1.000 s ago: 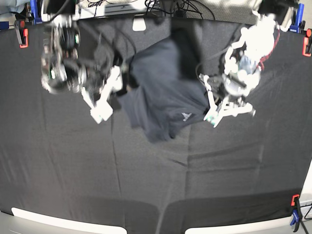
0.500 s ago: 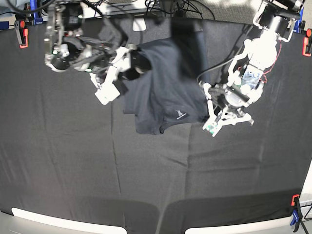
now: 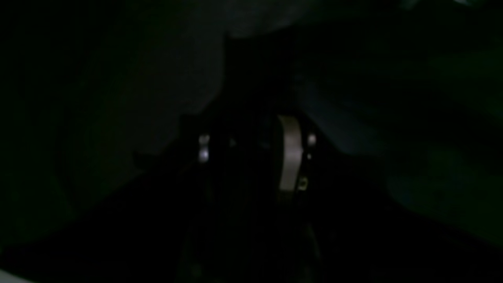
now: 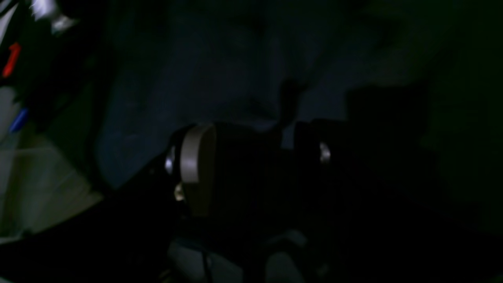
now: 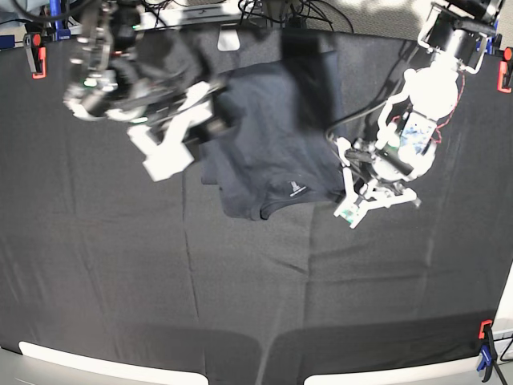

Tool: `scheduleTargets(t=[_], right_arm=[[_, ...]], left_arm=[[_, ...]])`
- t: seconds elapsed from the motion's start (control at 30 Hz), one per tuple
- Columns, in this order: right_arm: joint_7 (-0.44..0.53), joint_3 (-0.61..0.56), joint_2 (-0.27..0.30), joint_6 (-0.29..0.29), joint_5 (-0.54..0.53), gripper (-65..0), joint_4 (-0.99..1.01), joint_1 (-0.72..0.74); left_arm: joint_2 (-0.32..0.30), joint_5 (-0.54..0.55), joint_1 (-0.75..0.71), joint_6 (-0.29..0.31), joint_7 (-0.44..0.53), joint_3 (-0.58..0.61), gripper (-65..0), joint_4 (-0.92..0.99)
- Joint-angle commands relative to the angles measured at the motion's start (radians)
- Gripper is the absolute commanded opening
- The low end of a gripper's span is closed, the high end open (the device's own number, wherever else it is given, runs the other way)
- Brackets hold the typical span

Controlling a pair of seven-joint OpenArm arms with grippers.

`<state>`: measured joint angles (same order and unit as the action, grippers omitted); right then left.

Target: Layout the t-shirt on the table in an organized manner, then fold the t-shirt properly

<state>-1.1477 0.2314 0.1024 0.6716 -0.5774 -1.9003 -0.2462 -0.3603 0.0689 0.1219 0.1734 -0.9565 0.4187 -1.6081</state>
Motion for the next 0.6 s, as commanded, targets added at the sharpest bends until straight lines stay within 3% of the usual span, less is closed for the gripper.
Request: scheduleTargets(t=[0.0,0.2,0.33,0.43,0.57], right_arm=[[0.016,0.023,0.003,0.027,-0.024,-34.1,-0.038,0.01],[0.017,0.165,0.003,0.027,-0.028,-34.1,-0.146,0.011],[0.016,0.254,0.003,0.027,-0.039,-34.1,-0.19,0.011],[0.016,0.329,0.008,0.027,-0.089,-34.1,-0.206,0.008],[0.016,0.428,0.011,0.027,-0.135,-34.1,-0.24,-0.045]], left_arm=[[-0.003,0.017,0.02,0.012,0.006,-0.005,-46.9,-0.034],[-0.003,0.134,0.02,0.065,0.027,-0.005,-46.9,-0.122],[-0.003,0.087,0.041,0.063,0.052,-0.005,-46.9,-0.149],[-0.003,0.035,0.066,0.06,-0.013,-0.005,-46.9,-0.15],[-0.004,0.038,0.072,-0.052,-0.101,-0.005,-46.9,-0.185]])
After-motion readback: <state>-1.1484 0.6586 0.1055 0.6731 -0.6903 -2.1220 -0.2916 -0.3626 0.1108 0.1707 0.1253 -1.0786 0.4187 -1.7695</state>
